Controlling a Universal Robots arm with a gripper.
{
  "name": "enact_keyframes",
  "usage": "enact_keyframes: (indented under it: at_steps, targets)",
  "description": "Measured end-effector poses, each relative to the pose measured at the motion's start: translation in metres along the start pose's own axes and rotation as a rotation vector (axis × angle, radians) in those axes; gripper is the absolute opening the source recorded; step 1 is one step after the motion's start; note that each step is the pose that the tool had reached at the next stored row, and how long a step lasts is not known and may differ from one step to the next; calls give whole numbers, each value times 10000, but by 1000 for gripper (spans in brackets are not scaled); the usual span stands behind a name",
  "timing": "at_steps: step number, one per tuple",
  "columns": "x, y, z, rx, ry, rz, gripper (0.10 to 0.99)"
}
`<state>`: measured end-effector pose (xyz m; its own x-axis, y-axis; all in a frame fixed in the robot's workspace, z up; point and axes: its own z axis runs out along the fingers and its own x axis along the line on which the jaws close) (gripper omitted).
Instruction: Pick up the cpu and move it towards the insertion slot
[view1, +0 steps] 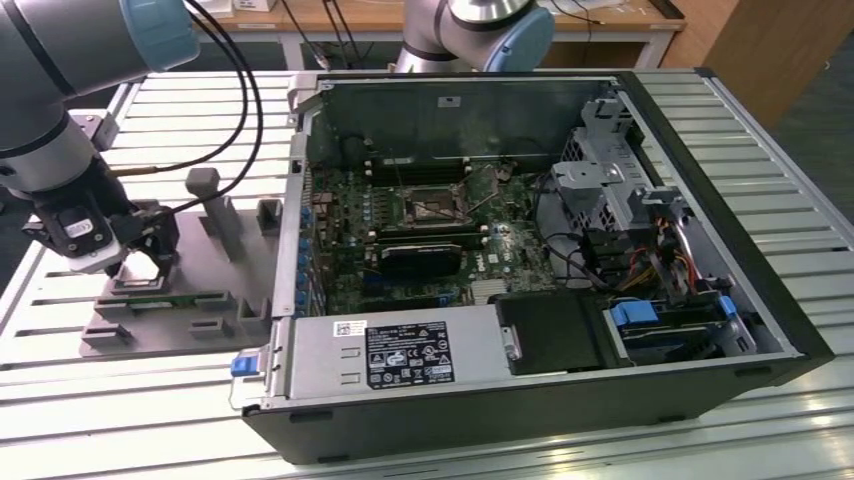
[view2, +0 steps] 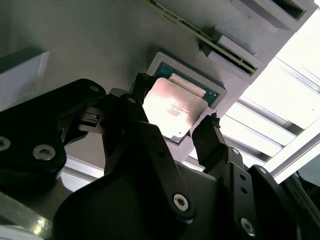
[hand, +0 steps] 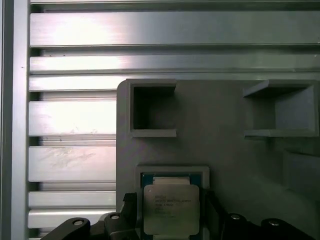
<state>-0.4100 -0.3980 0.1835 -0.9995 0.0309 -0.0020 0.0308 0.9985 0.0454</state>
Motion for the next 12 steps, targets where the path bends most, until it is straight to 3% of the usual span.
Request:
enact_keyframes:
  at_steps: [7,9,12]
  targets:
    - [0,2,1,0,-1,5,647]
    - [0,2,0,1,1,6,569]
    - [0,2,0,1,1,8,537]
